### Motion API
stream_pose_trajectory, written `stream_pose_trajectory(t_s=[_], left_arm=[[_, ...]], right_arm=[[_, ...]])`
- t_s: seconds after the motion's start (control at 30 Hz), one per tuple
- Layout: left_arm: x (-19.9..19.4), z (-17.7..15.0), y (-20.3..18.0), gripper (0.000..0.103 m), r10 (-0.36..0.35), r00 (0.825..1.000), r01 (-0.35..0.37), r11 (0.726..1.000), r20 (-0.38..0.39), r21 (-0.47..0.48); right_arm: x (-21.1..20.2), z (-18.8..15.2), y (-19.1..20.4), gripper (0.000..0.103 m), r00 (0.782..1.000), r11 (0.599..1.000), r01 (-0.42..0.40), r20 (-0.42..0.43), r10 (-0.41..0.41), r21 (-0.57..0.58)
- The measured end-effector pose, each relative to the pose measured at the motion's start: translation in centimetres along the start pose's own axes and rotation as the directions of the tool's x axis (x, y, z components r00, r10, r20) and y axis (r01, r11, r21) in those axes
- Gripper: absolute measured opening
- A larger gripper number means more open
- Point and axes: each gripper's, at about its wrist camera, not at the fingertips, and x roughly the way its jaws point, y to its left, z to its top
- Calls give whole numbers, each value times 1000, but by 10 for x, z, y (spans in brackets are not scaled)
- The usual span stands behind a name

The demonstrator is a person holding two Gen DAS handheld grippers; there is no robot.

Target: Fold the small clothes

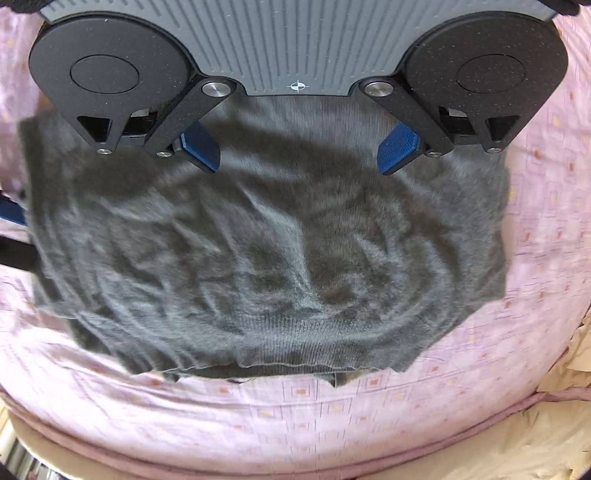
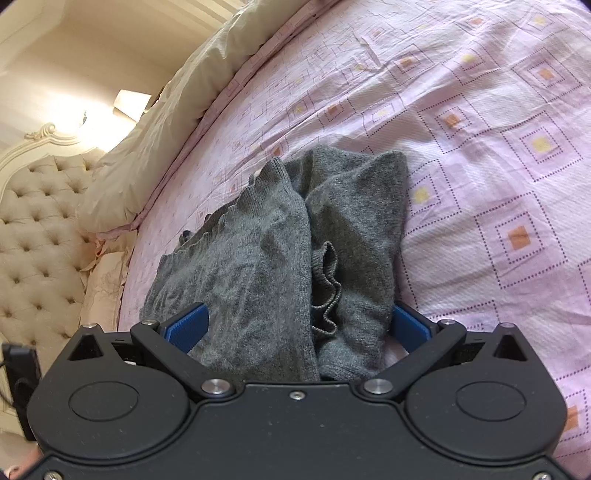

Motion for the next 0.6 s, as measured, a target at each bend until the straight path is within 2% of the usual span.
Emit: stream_pose_trajectory(t_s=[0.13,0.2,0.23,0.33,0.4,0.43,0.47,0.6], left_arm=[[-26,-25,1,93,0,1000,0,1000,1,1],[-36,-39,4,93,2,1000,-2,1000,-2,0],[-40,-45,6,93,2,1000,-2,1000,-1,-2],[-48,-57,12,93,-10,1000,9,1000,-6,-7],[-48,-62,17,93,-18,1000,18,1000,-12,-7],[-49,-65,21,93,-21,1000,21,1000,-12,-5],[-50,-67,23,93,-23,1000,23,1000,-11,-4],[-48,-70,38,93,-51,999,51,999,1,-4]], right_arm=[[1,2,-1,99,1000,1000,-5,1,5,14],[4,3,0,86,1000,1000,-4,-8,4,11],[7,4,-1,75,1000,1000,-4,-20,5,17],[11,5,2,70,1000,1000,5,-21,-5,23],[15,5,6,55,999,999,29,-37,-29,19],[18,5,7,37,997,999,46,-54,-45,18],[22,4,8,32,996,998,58,-71,-56,18],[20,2,25,31,992,993,121,-46,-121,-9]])
